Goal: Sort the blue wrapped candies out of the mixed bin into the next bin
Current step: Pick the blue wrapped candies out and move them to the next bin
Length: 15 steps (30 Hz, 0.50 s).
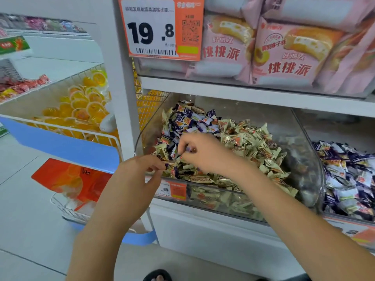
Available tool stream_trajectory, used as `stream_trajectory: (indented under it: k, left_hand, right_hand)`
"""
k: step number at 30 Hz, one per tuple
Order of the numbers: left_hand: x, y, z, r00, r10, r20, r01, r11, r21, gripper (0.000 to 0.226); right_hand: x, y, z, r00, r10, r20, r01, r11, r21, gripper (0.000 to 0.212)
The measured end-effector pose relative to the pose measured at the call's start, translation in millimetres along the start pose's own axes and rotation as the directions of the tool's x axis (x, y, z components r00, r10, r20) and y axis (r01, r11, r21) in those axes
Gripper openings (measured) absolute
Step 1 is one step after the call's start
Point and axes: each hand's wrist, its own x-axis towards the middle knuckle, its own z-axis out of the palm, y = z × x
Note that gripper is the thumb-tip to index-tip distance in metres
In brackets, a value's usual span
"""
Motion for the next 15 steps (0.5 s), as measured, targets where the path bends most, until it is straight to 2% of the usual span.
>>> stream_trajectory:
  k: [1,3,5,7,9,12,13,15]
  left_hand:
    - [-0.5,0.3,-0.2,1.0,0.0,0.001,0.0,1.0,0.002,0.015]
    - [-0.9,0.6,-0.7,1.0,-0.001,0.009,0.001,1.0,0.011,0.016]
    - [2.1,1.9,-1.4,1.0,0.001,0.026,-0.001,1.0,0.016,0.016]
    - [10.3,4.4,-1.7,0.999,0.0,0.045,-0.001,1.0,0.013,0.017]
    - [22.5,6.0,2.6,0.996,-0.01,0.084,0.006,0.998,0.059,0.018]
    - [40.9,1.8,20.9,0.98,-0.079,0.184,0.029,0.965,0.262,0.022]
    - [45.4,-0.7,28.2,0.968,-0.116,0.222,0.044,0.952,0.304,0.023]
    - [52.4,-4.8,37.8,0.941,-0.177,0.288,0.075,0.94,0.333,0.021]
  right_hand:
    - [-0.8,2.8,6.9,0.998,0.005,0.065,0.002,0.996,-0.095,0.017]
    - [0.3,15.8,16.9,0.997,0.059,0.056,-0.042,0.96,-0.276,0.039]
    - [0.1,28.5,20.2,0.996,0.09,0.008,-0.085,0.956,-0.281,0.059]
    - [1.4,35.8,22.9,0.997,0.075,0.02,-0.067,0.963,-0.263,0.069]
    - [3.1,40.7,25.6,0.997,0.042,0.062,-0.026,0.97,-0.243,0.063]
    - [9.2,40.1,23.6,0.987,0.046,0.152,-0.026,0.991,-0.134,0.028]
    - [11.1,38.3,22.2,0.977,0.058,0.205,-0.037,0.994,-0.106,0.023]
    - [15.3,34.9,22.2,0.952,0.095,0.292,-0.063,0.991,-0.117,0.039]
